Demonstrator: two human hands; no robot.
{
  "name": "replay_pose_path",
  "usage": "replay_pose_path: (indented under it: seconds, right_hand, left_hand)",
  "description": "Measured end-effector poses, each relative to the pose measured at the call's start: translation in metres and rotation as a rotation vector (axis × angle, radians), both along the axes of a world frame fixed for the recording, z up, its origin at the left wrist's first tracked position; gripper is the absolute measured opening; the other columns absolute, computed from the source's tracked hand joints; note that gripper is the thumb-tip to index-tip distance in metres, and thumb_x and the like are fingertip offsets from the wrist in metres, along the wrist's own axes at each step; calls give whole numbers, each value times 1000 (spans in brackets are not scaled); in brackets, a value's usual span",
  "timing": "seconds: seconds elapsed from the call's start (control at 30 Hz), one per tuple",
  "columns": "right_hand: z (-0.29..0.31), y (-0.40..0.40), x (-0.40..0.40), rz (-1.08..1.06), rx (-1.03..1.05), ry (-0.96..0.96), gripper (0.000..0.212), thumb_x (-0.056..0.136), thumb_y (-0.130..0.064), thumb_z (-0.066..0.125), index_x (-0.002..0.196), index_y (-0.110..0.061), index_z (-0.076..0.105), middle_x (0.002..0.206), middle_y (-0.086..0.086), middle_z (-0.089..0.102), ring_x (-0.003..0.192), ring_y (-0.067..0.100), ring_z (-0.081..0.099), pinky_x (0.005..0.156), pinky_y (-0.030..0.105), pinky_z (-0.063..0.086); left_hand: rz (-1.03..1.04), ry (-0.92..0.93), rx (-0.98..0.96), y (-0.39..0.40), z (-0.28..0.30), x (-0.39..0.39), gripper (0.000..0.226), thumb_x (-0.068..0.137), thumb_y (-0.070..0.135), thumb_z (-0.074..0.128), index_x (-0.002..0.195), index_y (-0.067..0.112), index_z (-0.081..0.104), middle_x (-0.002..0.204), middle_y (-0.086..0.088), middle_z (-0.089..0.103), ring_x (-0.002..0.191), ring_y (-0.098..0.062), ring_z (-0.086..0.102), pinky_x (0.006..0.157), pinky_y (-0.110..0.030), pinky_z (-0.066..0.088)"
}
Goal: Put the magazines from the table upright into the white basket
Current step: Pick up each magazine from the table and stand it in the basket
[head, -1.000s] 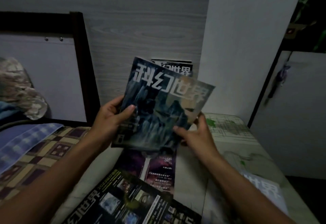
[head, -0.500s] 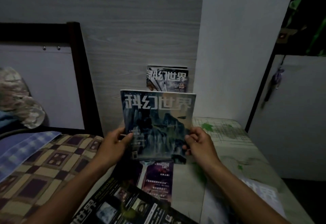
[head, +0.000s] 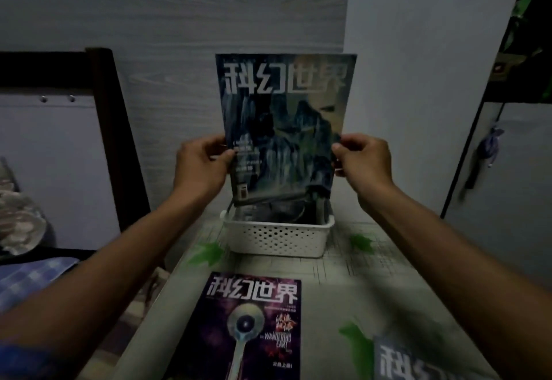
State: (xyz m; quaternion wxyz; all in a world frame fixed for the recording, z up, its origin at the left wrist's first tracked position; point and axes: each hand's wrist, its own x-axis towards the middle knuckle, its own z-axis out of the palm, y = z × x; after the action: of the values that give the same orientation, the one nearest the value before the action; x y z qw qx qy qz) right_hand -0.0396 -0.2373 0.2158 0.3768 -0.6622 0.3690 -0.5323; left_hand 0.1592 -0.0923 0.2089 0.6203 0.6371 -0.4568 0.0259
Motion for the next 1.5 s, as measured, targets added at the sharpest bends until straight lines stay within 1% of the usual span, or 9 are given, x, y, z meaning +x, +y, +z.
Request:
replay_pose_path:
  seconds: [0.13,0.33,0.47,0.63,0.9,1.0,1.13,1.27,1.5]
  right_hand:
    - [-6,-45,34,-79,1,109,17,87,-21,68,100,-14,75,97,7,75,88,26,71,83,46,59]
    - [-62,-73,58,-41,105,230,16,84,-19,72,97,-10,77,96,10,76,87,29,71,82,45,59]
    - [-84,-81,62,-90,124,223,19,84,-20,72,101,-11,77,97,7,77,86,25,71,84,39,59]
    - [-94,-86,66,-138,119,267,9,85,-21,70,87,-17,78,76,0,69,69,17,65,67,23,49]
    - [-102,-93,67,-150,119,325,13,82,-21,74,77,-8,75,76,9,73,69,23,69,69,35,60]
    - [-103,-89,67,-127,112,344,12,83,-14,71,75,-6,75,74,8,72,70,23,70,65,31,57]
    - [-101,-78,56,-113,87,346,11,85,-8,64,90,-6,74,85,10,71,80,26,69,79,37,58]
    - [-101,-49,27,-92,-33,323,24,88,-14,64,110,-9,71,103,8,73,91,21,67,83,29,50]
    - [-111,33,-35,65,46,341,18,89,-8,62,99,-17,74,98,1,73,89,19,69,86,46,58]
  left_hand:
    - [111,0,41,-52,-21,31,24,90,5,63,109,18,70,94,-2,68,89,-26,68,84,-46,58]
    - [192,29,123,-80,-75,56,24,87,10,68,108,19,72,88,2,69,80,-21,67,80,-47,59]
    - [178,-45,152,-86,-96,60,22,85,11,70,105,20,74,80,12,66,73,-10,65,77,-43,60]
    - [125,33,214,-94,-103,64,27,86,8,70,111,18,73,91,-3,73,84,-25,70,85,-47,58]
    - [227,20,210,-97,-109,58,31,82,8,73,109,23,73,84,7,69,78,-15,67,79,-40,60]
    - [293,80,223,-98,-110,59,34,82,9,74,115,17,68,97,0,70,85,-20,67,80,-44,60]
    - [275,171,198,-94,-107,56,38,85,13,71,122,16,61,107,-2,65,92,-21,64,83,-42,57]
    - [240,98,145,-66,-107,38,30,89,16,66,119,17,61,109,1,63,94,-15,60,77,-29,50]
    - [133,6,254,17,-116,-15,18,86,16,67,101,24,64,95,4,65,84,-13,61,73,-30,48]
